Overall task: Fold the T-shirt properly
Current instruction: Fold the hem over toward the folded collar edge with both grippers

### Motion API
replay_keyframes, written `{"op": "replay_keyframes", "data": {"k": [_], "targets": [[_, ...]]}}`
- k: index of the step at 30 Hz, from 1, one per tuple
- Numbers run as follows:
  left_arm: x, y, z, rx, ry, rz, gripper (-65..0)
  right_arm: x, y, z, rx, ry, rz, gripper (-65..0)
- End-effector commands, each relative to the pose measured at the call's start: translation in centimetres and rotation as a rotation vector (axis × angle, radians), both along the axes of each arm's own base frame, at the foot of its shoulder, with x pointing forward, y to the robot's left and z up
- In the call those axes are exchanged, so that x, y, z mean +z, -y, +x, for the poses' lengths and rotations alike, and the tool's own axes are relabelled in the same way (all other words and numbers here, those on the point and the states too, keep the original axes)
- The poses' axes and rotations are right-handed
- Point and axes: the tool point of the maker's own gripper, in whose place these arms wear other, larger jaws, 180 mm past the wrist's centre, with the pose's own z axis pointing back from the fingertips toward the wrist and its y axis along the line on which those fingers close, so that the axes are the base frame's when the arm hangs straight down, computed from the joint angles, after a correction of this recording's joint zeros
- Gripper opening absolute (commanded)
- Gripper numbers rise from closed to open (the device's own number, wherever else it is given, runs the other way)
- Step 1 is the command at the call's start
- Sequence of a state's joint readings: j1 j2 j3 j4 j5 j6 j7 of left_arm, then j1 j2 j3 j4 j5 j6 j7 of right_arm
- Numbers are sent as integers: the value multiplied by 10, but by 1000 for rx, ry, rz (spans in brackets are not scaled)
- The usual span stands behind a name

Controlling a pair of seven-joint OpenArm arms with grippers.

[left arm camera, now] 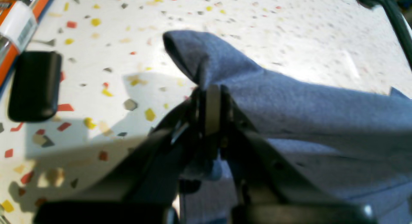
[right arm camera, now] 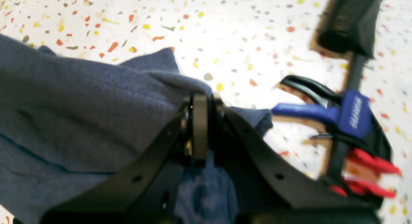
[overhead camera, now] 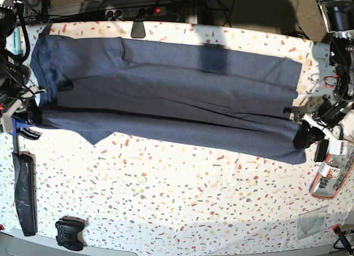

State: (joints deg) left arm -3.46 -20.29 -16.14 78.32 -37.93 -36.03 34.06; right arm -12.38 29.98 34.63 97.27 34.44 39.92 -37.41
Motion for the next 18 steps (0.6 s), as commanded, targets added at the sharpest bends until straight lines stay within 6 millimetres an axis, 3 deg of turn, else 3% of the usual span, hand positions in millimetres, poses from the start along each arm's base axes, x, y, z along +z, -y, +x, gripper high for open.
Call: {"op": "replay_keyframes", "data": {"k": [1, 9, 18], "targets": [[16, -4, 2, -1, 51, 2, -650, 19, 6, 2, -2, 53, -26, -650], [-8, 2, -34, -23, -20, 17, -650, 7, 32, -32, -121, 23, -14, -650], [-31, -1, -55, -30, -89, 65, -650, -32, 32, -58, -177, -117, -37, -650]]}}
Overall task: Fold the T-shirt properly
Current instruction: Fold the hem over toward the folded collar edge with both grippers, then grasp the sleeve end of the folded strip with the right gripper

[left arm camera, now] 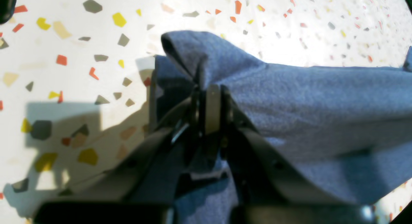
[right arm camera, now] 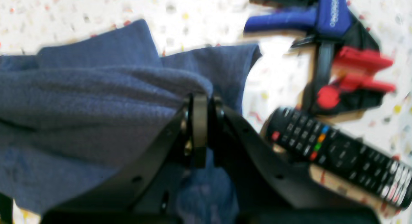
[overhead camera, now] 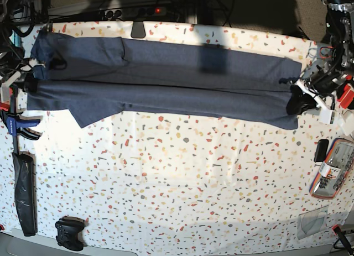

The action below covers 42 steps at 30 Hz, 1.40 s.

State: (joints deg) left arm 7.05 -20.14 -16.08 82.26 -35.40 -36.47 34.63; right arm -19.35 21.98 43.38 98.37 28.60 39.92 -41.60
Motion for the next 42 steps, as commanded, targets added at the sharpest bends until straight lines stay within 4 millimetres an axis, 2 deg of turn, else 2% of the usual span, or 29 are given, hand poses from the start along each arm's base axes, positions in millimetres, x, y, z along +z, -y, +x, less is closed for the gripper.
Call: {"op": "replay_keyframes", "data": {"k": [1, 4, 5, 6, 8, 10, 12, 18, 21, 30, 33, 37, 42], "targets": [[13, -8, 7, 6, 48, 20, -650, 10, 4, 3, 6, 20, -24, -650], [9, -11, 5, -2, 36, 59, -650, 0, 4, -3, -5, -29, -14, -650], [8, -11, 5, -2, 34, 65, -650, 0, 4, -3, -6, -30, -13, -616], [8, -12, 5, -3, 33, 68, -650, 1, 4, -3, -5, -28, -12, -543], [8, -12, 5, -3, 34, 67, -506, 3, 4, 0, -4, -15, -13, -406], [8, -12, 6, -2, 35, 65, -368, 4, 4, 1, -4, -8, -12, -326], [8, -12, 5, -3, 34, 67, -306, 7, 4, 5, -4, 4, -12, -319], [9, -12, 6, -2, 36, 66, -304, 26, 1, 33, 4, 87, -3, -319], [10, -12, 7, -1, 41, 64, -304, 26, -9, 46, 32, 98, 15, -319], [10, -12, 7, 0, 43, 64, -304, 4, -63, 100, 161, 52, 112, -319], [10, -12, 7, 0, 43, 63, -304, -9, -79, 115, 188, 7, 131, -319], [10, -12, 7, 0, 43, 64, -304, -34, -87, 123, 216, -105, 114, -319], [10, -12, 7, 0, 43, 64, -304, -50, -82, 132, 187, -156, 141, -320]]}}
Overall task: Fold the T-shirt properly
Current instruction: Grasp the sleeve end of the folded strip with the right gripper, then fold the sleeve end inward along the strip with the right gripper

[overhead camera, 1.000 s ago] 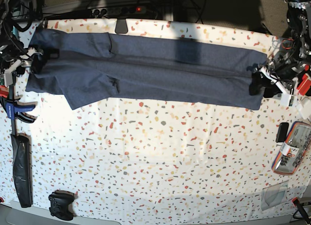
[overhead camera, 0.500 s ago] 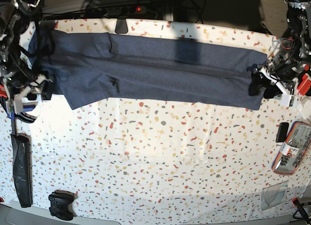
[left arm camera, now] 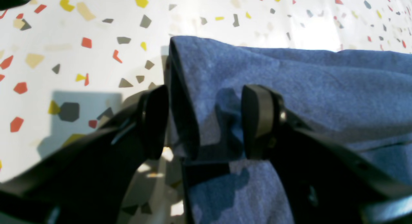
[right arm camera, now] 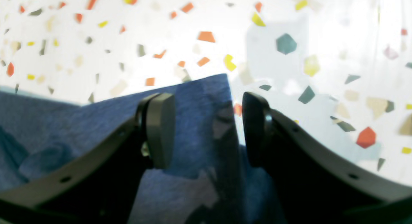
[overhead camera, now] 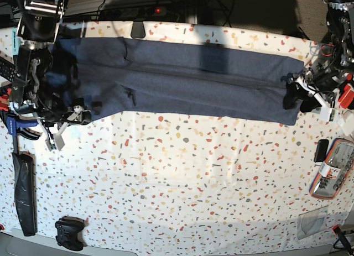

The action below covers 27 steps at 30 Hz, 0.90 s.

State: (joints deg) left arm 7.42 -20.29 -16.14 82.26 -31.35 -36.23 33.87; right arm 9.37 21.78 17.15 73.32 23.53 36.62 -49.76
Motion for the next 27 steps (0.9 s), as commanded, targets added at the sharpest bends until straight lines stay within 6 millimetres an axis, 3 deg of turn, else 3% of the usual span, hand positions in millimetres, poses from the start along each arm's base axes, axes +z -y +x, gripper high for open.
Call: {"op": "replay_keyframes", "data": {"k": [1, 5, 11, 15, 18, 21, 27], "targets": [[17, -5, 11, 2, 60, -2, -304, 13, 8, 12, -11, 41, -6, -320], [17, -5, 11, 2, 60, -2, -304, -8, 12, 4, -35, -24, 22, -329], [17, -5, 11, 2, 60, -2, -304, -18, 7, -5, 16, -71, 27, -501], [17, -5, 11, 2, 60, -2, -304, -17, 7, -5, 19, -66, 26, -650], [17, -5, 11, 2, 60, -2, -304, -8, 10, -1, 26, -41, 7, -650], [17, -5, 11, 2, 60, -2, -304, 14, 10, 8, 51, 20, -31, -650], [17, -5, 11, 2, 59, -2, -304, 45, -18, -4, 134, 110, -26, -650]]}}
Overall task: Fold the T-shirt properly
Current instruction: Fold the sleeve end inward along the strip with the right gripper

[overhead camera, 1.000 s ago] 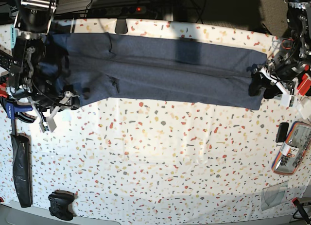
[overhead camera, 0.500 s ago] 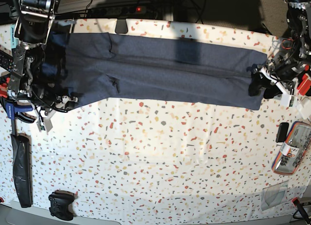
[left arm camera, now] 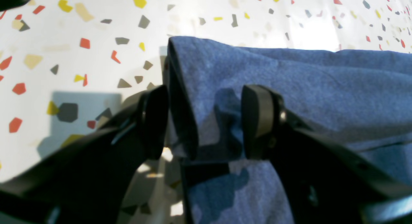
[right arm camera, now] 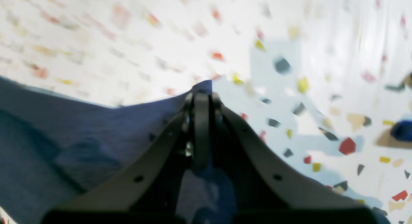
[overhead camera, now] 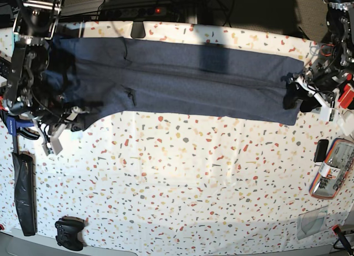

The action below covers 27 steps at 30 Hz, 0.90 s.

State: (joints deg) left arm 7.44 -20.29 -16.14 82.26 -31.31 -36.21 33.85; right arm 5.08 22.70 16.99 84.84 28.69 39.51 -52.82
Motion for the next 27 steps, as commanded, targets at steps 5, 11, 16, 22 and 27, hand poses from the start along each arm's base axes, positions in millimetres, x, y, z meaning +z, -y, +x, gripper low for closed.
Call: {"op": "replay_keyframes", "data": {"k": [5, 11, 16, 22, 27], "targets": [[17, -5, 11, 1, 60, -3, -304, 18, -13, -25, 74, 52, -56, -650], [17, -5, 11, 2, 60, -3, -304, 26, -41, -66, 160, 64, -48, -650], [17, -5, 10, 2, 59, -3, -304, 31, -61, -97, 214, 62, -33, -650], [17, -5, 10, 1, 59, -3, -304, 17, -63, -124, 222, -5, -25, -650], [17, -5, 11, 2, 59, -3, -304, 14, -74, -140, 224, -23, 58, -650]]}}
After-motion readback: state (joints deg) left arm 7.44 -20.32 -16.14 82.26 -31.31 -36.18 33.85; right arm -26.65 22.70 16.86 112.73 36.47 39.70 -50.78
